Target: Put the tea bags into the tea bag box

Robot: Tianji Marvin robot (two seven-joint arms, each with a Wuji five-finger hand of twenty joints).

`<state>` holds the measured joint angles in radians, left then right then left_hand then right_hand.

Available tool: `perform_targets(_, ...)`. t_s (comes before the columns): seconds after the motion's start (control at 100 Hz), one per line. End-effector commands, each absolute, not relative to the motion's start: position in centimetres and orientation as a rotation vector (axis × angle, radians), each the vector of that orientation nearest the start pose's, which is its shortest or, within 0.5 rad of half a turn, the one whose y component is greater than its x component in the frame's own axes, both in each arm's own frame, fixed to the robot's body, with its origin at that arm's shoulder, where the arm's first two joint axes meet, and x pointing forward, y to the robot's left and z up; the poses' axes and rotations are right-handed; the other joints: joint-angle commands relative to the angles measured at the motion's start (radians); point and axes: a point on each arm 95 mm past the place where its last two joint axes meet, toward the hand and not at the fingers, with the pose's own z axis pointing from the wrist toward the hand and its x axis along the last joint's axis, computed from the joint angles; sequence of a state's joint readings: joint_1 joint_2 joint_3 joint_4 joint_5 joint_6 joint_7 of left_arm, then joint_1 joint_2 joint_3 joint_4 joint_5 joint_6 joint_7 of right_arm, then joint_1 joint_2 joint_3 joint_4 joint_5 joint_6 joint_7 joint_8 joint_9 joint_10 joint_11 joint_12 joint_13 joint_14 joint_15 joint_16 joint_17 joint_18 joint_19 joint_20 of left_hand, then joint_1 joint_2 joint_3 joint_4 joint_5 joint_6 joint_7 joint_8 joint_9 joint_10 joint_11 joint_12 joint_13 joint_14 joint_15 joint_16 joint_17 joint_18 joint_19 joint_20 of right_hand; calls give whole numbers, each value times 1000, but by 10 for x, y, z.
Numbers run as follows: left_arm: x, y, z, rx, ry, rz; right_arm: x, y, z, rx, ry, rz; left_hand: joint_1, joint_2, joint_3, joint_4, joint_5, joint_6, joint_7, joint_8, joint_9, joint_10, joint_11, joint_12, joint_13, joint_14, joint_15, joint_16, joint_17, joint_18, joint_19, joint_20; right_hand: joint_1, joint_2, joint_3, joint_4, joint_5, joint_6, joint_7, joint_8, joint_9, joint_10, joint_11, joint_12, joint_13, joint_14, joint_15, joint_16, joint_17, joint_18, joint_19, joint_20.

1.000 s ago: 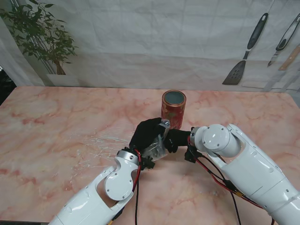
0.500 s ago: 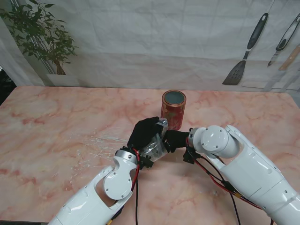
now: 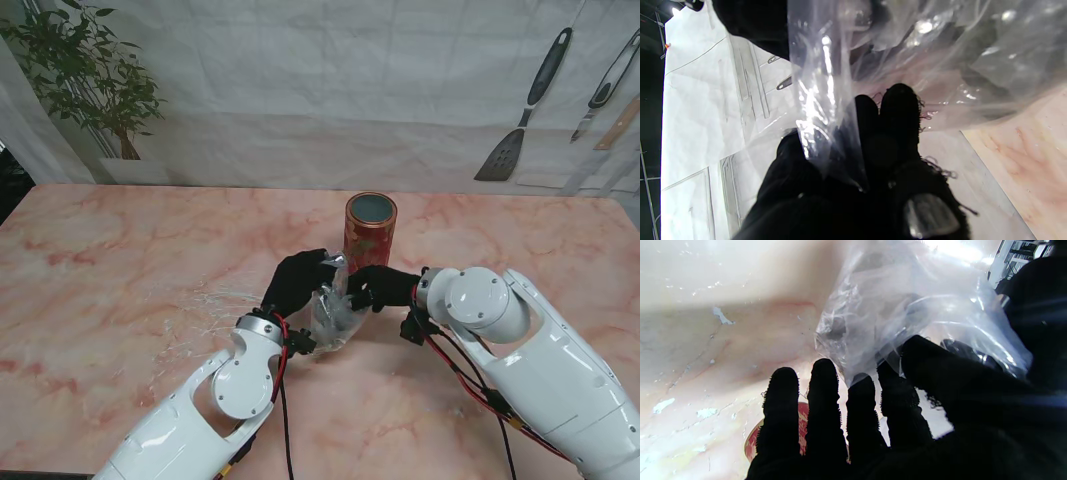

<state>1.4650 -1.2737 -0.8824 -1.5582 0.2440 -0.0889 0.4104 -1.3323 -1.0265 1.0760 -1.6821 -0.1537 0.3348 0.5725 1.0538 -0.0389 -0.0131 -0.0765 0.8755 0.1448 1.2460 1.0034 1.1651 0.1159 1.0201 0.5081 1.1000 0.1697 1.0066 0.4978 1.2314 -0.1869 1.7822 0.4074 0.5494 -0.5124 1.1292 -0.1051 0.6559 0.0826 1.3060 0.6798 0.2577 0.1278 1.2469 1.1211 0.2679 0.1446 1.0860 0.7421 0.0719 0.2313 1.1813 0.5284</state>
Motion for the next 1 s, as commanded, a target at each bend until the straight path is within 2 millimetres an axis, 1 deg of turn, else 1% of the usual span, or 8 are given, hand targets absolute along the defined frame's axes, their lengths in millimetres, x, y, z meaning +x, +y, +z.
perform_targets(0.0, 381, -143, -309, -1770, 824, -2299, 416, 52, -277, -2118, -1631, -1525, 80, 57, 1, 35, -1, 120, 71, 19, -5, -21, -38, -21, 154, 170, 171, -12, -150, 72, 173, -19, 37, 30, 14, 45, -18, -22, 44, 18, -29, 2, -7, -20, -22, 6, -13, -12, -7, -11, -7, -12)
perform_targets(0.17, 381, -142, -310, -1775, 827, -2289, 417, 52, -263, -2147, -1591, -1624, 81, 56, 1, 35, 0, 123, 71, 19, -6, -19, -38, -21, 152, 177, 170, -12, -150, 72, 173, -19, 33, 25, 16, 42, -13, -30, 41, 11, -31, 1, -10, -49, -18, 6, -17, -29, -7, -13, -7, -13)
perform_targets(0.33, 381, -142, -310, -1772, 819, -2284, 417, 51, -252, -2173, -1542, -1697, 80, 56, 1, 35, 0, 121, 71, 20, -5, -20, -38, -21, 153, 172, 170, -11, -150, 72, 173, -19, 28, 17, 23, 40, -7, -35, 39, 5, -22, 1, -9, -59, -10, 7, -14, -37, -2, -13, -6, -12)
perform_targets(0.59, 382, -139, -309, -1767, 801, -2275, 422, 43, -240, -2241, -1466, -1754, 81, 56, 2, 35, 1, 122, 71, 20, -5, -18, -38, -21, 154, 173, 171, -11, -150, 72, 173, -19, 19, 4, 33, 36, 4, -40, 37, -5, 0, -4, -4, -66, 8, 6, -5, -44, 12, -13, 0, -10)
perform_targets(0.99, 380, -136, -309, -1764, 812, -2255, 436, 29, -222, -2413, -1341, -1878, 80, 56, 1, 35, 1, 121, 72, 20, -5, -20, -38, -21, 154, 172, 171, -11, -150, 72, 173, -19, 11, -15, 48, 29, 22, -50, 30, -21, 27, -10, -3, -66, 32, 5, 5, -45, 28, -10, 13, -4)
